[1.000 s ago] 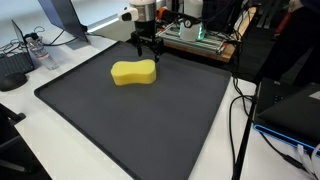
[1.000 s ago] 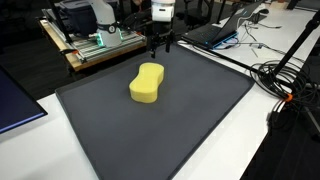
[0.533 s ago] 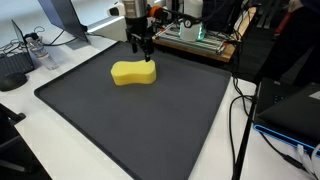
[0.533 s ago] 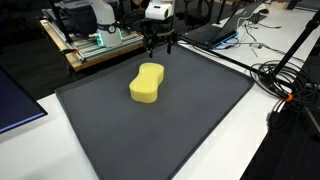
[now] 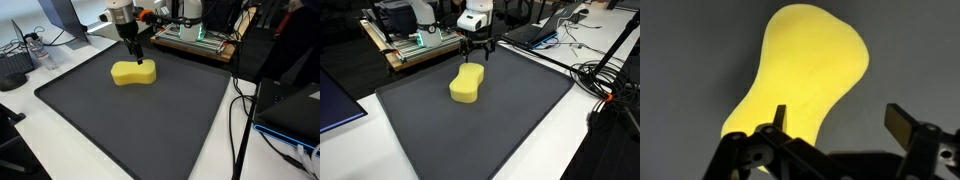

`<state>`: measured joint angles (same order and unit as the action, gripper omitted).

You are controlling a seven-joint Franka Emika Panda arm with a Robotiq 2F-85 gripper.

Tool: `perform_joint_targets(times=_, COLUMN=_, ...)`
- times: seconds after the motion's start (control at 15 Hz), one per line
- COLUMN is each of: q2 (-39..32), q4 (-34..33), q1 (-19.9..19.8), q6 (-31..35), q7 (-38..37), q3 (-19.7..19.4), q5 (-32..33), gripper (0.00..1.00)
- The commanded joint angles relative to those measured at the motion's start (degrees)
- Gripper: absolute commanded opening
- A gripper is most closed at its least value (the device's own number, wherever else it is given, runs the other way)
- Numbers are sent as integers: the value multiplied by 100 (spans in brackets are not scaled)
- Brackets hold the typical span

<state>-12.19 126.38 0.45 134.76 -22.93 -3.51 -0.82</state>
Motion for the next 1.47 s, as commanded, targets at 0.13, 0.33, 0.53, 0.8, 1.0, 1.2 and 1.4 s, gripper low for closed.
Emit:
perform_joint_targets(times=0.13, q2=-269, q4=-731, q1=-447, q6=-882, q7=485, q3=-56, q5=-1009, gripper=100)
perform_joint_targets(times=0.33, q2=-265, q4=-842, q1=-725, q6=-1005, q7=903, q3=-106, q5=-1500, gripper=100)
perform_joint_targets(times=0.53, q2=-215, q4=-806, q1=-1043, q6=-1070, q7=1516, q3=-136, q5=-2187, gripper=100)
perform_joint_targets(times=0.8, q2=-130, q4=-604, q1=-1428, q6=-1066, q7=2645, q3=-159, q5=-3045, gripper=100)
perform_joint_targets(times=1.0, q2=-118, q4=-463, q1=-1589, q6=-1076, q7=3260, q3=-181, q5=-3459, gripper=100)
perform_joint_targets(times=1.2, q2=-89, q4=-296, q1=-1665, q6=-1081, q7=3896, q3=-170, q5=-3901, gripper=100)
perform_joint_targets(times=1.4, q2=-86, q4=-132, q1=-1670, q6=-1063, q7=4337, q3=-202, q5=-4218, gripper=100)
